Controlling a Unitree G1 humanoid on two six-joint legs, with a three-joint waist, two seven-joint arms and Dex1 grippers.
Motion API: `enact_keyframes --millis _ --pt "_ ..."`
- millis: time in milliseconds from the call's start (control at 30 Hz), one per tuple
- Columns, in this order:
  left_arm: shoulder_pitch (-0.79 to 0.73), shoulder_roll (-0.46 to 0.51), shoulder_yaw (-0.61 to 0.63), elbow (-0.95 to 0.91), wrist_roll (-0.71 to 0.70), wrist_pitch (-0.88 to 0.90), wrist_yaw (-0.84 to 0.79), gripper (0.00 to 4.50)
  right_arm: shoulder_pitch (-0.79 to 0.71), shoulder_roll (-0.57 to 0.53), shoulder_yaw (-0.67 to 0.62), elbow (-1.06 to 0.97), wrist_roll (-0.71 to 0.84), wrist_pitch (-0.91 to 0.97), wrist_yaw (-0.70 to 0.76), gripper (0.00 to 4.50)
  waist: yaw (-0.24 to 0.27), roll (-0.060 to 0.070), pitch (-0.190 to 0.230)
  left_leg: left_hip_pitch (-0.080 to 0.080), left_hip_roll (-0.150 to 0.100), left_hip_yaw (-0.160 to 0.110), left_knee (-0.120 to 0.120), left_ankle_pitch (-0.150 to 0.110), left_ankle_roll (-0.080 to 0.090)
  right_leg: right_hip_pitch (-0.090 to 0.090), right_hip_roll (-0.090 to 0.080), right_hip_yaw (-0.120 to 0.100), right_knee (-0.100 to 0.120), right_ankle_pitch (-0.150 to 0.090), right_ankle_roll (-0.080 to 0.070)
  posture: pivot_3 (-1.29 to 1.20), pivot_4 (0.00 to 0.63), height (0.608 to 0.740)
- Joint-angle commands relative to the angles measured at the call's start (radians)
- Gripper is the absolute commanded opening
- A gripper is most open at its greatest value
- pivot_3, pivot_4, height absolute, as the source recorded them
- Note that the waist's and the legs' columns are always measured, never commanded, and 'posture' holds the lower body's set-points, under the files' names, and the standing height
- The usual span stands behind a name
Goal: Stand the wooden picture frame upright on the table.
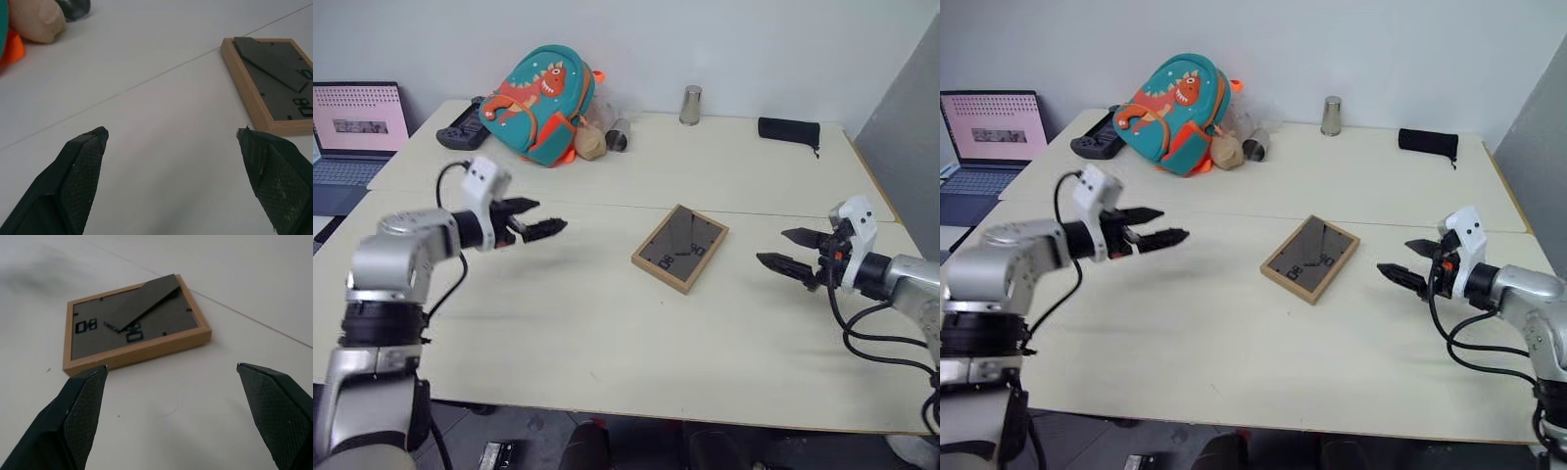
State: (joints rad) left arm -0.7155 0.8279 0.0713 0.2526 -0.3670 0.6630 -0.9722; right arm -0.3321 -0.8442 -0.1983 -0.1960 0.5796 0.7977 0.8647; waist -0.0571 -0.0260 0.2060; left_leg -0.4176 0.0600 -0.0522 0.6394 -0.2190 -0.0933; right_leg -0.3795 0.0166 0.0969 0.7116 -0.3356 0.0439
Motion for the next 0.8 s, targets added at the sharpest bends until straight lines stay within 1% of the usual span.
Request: enact_keyframes --millis 33,233,400,533,600,633,667,700,733,767,800 --pt "0.0 0.004 -0.025 0.012 0.034 -0.045 -0.015 4.5 -0.02 0.006 -0.005 0.025 -0.004 -0.033 0.01 4.49 0.0 0.0 0.0 0.0 0.0 0.0 0.0 0.0 0.0 0.0 0.0 0.0 0.0 0.0 0.0 0.0 0.15 0.74" --pt "0.012 -0.03 -0.001 -0.022 0.021 -0.038 0.01 4.5 -0.054 0.068 -0.021 0.013 0.025 -0.001 -0.045 4.49 0.001 0.0 0.0 -0.002 0.0 -0.001 0.001 0.0 0.0 -0.002 0.0 0.0 0.001 0.0 0.0 0.0 0.15 0.74" --pt "0.011 -0.047 -0.018 -0.018 0.042 -0.046 0.02 4.5 -0.002 0.049 -0.017 0.001 -0.004 -0.027 -0.036 4.49 0.003 0.0 0.0 -0.003 0.0 -0.001 0.001 0.0 0.0 -0.002 0.0 -0.001 0.001 0.0 0.0 0.0 0.15 0.74" --pt "0.003 -0.064 -0.031 -0.001 0.051 -0.051 0.021 4.5 -0.012 0.07 -0.007 0.005 -0.016 -0.025 -0.07 4.49 0.004 0.0 0.0 -0.002 0.0 -0.001 0.002 0.0 0.0 -0.002 0.0 0.0 0.001 0.0 0.0 0.0 0.15 0.74" --pt "0.017 -0.07 -0.047 -0.004 0.071 -0.082 0.017 4.5 -0.018 0.076 -0.005 0.014 -0.026 -0.039 -0.083 4.49 0.003 0.0 0.0 -0.002 0.0 -0.001 0.003 0.0 0.0 -0.002 0.0 0.0 0.002 0.0 0.0 0.0 0.15 0.74" --pt "0.02 -0.078 -0.047 -0.003 0.072 -0.087 0.02 4.5 -0.02 0.082 -0.005 0.021 -0.033 -0.046 -0.095 4.31 0.003 0.0 0.0 -0.002 0.0 -0.001 0.003 0.0 0.0 -0.002 0.0 0.0 0.002 0.0 0.0 0.0 0.15 0.74" --pt "0.016 -0.094 -0.043 0.007 0.073 -0.093 0.035 4.32 -0.026 0.091 -0.004 0.033 -0.04 -0.05 -0.11 4.12 0.004 0.0 0.0 -0.002 0.0 -0.001 0.003 0.0 0.0 -0.001 0.0 0.0 0.002 0.0 0.0 0.0 0.15 0.74" --pt "0.013 -0.109 -0.037 0.015 0.071 -0.098 0.046 4.14 -0.029 0.099 0.0 0.041 -0.049 -0.054 -0.124 4.05 0.004 0.0 0.0 -0.002 0.0 -0.001 0.003 0.0 0.0 -0.001 0.0 0.0 0.002 0.0 0.0 0.0 0.15 0.74" --pt "0.012 -0.121 -0.043 0.018 0.075 -0.107 0.048 4.02 -0.035 0.107 0.011 0.048 -0.06 -0.059 -0.135 3.83 0.004 0.0 0.0 -0.002 0.0 -0.001 0.003 0.0 0.0 -0.001 0.0 0.0 0.002 0.0 0.0 0.0 0.15 0.74" --pt "0.012 -0.132 -0.049 0.019 0.079 -0.115 0.048 3.72 -0.041 0.118 0.018 0.05 -0.067 -0.059 -0.144 3.53 0.004 0.0 0.0 -0.002 0.0 -0.001 0.003 0.0 0.0 -0.001 0.0 0.0 0.002 0.0 0.0 0.0 0.15 0.74" --pt "0.009 -0.146 -0.057 0.021 0.086 -0.12 0.053 3.53 -0.05 0.127 0.025 0.054 -0.072 -0.058 -0.151 3.31 0.004 0.0 0.0 -0.002 0.0 -0.001 0.003 0.0 0.0 -0.001 0.0 0.0 0.002 0.0 0.0 0.0 0.15 0.74"
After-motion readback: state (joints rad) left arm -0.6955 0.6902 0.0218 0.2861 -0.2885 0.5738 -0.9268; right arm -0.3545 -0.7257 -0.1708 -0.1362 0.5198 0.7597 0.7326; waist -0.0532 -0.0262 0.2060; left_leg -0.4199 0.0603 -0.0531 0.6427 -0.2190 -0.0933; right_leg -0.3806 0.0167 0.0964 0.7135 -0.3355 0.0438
